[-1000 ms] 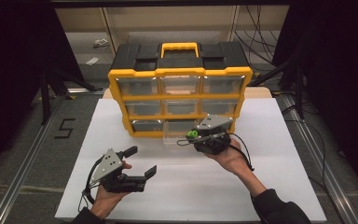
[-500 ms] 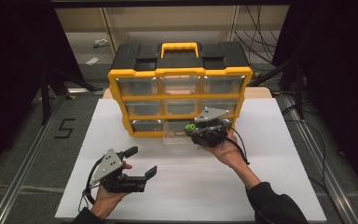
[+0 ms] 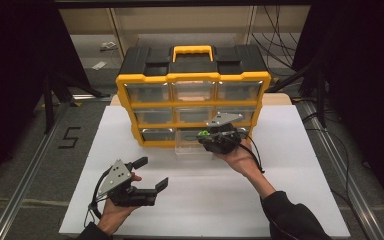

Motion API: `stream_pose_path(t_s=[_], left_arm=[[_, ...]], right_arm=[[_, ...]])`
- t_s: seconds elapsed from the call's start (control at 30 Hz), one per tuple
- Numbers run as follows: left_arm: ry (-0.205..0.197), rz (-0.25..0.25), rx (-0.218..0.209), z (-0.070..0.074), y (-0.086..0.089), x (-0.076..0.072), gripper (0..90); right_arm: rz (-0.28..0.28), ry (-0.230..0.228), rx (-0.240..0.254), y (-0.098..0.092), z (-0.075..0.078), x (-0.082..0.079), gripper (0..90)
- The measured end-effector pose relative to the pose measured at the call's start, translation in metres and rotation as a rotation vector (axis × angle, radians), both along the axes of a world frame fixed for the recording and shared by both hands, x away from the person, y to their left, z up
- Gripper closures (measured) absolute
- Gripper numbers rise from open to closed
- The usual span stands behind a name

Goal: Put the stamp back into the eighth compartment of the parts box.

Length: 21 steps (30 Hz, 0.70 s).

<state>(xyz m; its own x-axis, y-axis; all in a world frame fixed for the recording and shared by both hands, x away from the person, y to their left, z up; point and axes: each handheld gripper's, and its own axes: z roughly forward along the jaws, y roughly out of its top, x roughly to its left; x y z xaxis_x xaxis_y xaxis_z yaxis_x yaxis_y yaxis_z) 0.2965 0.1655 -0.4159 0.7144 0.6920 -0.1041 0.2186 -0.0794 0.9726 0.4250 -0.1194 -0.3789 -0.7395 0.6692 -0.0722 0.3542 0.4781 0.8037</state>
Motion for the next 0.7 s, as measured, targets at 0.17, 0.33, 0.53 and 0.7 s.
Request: stream_pose_path(t_s=[0.17,0.33,0.53,0.7], left_arm=[[0.0,0.001,0.0,0.0,0.0002,0.0001,6.8],[0.0,0.0,0.0,0.0002,0.0002,0.0001,6.8],[-0.001,-0.001,-0.002,0.0002,0.0,-0.0001,6.8],[-0.003,-0.001,-0.002,0.0007,0.0002,-0.0003,6.8]], right_arm=[[-0.006,0.019,0.002,0.0001,-0.0009,0.0035,64.8],[-0.006,0.034,-0.004,0.001,-0.0041,0.0053,64.8],[-0.005,0.045,-0.011,0.0016,-0.0073,0.0073,64.7],[-0.005,0.052,-0.018,0.0029,-0.0098,0.0082,64.7]])
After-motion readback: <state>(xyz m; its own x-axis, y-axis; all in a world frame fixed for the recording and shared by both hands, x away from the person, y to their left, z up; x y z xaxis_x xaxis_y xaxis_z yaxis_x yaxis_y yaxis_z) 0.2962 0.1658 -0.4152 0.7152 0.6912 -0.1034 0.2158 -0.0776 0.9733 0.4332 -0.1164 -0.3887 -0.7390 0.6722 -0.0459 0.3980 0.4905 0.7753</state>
